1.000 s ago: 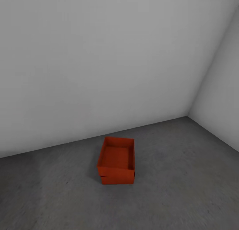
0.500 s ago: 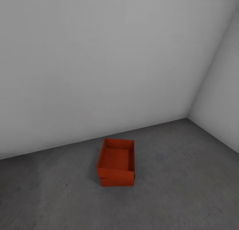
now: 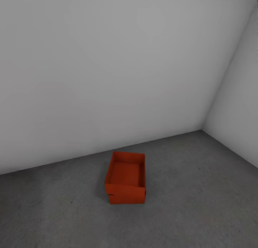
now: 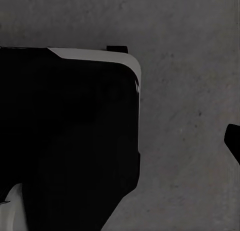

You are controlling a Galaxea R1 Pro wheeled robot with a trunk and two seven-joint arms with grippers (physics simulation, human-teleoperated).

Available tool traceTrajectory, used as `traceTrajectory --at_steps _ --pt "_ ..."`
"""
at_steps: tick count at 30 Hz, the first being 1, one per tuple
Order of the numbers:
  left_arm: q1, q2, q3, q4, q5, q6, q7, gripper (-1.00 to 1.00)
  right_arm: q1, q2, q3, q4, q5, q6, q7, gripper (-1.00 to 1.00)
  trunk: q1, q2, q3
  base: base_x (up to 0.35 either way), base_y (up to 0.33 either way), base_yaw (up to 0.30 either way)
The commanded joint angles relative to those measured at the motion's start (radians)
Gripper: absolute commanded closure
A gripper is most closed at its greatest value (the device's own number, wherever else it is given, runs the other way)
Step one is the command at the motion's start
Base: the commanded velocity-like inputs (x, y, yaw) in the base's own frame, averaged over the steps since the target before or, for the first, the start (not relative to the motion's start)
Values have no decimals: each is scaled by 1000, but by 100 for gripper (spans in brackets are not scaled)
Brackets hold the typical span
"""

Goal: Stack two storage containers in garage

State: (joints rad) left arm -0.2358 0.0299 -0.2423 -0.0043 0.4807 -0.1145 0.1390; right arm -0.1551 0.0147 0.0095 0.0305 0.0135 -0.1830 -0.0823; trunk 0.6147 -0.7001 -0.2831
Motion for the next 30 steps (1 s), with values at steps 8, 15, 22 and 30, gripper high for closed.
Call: traceTrajectory --at_steps 8,15,22,30 --pt "0 -1 -9 -1 5 -5 4 -100 -1 0 0 3 2 -6 -4 -100 0 -1 12 0 0 0" --pt "0 0 -6 0 13 5 -6 -100 -1 -3 0 3 -1 -6 -2 -100 0 -1 23 0 0 0" --pt "31 -5 -6 5 18 13 -15 -100 -1 -8 0 3 -7 -6 -1 -100 0 -1 35 0 0 0" --pt "41 -2 -8 0 5 1 -25 -100 -1 -8 0 3 -6 -6 -1 -100 0 -1 48 0 0 0"
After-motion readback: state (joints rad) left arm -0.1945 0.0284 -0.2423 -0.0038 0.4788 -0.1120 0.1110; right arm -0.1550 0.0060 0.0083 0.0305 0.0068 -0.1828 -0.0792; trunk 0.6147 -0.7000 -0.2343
